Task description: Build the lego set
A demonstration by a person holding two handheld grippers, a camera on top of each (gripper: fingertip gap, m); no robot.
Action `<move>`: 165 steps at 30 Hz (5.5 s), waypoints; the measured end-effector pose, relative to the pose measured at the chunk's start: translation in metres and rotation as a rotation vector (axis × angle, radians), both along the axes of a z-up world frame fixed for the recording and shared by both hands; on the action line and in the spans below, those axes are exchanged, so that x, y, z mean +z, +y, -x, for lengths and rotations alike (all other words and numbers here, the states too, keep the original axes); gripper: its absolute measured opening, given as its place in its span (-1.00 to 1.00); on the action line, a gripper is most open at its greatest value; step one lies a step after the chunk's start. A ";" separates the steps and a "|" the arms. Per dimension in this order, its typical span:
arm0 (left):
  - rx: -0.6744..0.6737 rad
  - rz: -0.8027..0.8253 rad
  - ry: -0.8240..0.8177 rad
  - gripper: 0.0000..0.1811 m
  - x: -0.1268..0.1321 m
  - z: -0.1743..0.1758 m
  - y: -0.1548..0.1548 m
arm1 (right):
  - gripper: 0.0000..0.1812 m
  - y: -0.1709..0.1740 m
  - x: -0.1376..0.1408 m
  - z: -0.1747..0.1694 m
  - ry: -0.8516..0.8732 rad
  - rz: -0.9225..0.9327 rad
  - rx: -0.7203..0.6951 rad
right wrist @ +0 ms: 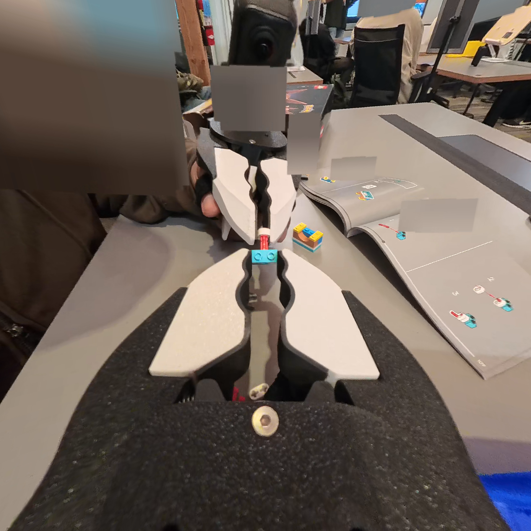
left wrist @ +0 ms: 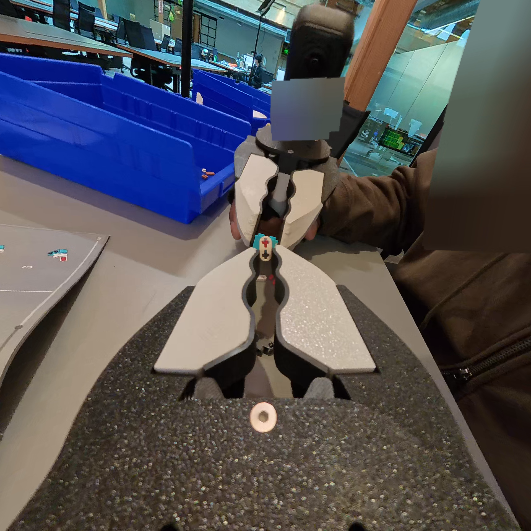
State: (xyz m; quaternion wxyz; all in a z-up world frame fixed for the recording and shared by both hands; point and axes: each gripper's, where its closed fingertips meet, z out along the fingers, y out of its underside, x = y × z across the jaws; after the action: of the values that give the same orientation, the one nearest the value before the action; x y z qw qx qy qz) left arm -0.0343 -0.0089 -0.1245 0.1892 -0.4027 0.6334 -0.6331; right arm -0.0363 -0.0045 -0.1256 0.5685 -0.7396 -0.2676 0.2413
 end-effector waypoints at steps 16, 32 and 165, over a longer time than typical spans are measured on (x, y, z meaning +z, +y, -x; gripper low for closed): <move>-0.013 0.080 -0.079 -0.92 0.025 0.006 -0.001 | -0.82 -0.024 0.039 -0.001 0.346 -0.187 0.202; 0.007 -0.176 -0.112 -0.92 0.022 0.010 -0.013 | -0.82 -0.018 0.020 0.007 0.248 -0.093 0.194; -0.108 -0.680 0.370 -0.92 -0.081 0.028 -0.014 | -0.68 -0.018 -0.081 0.025 -0.482 0.235 0.157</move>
State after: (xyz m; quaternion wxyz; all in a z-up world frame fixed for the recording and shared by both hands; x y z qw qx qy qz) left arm -0.0625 -0.0230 -0.2055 0.1607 -0.3907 0.8507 -0.3128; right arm -0.0617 -0.0224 -0.2069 0.3783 -0.8136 -0.4217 0.1311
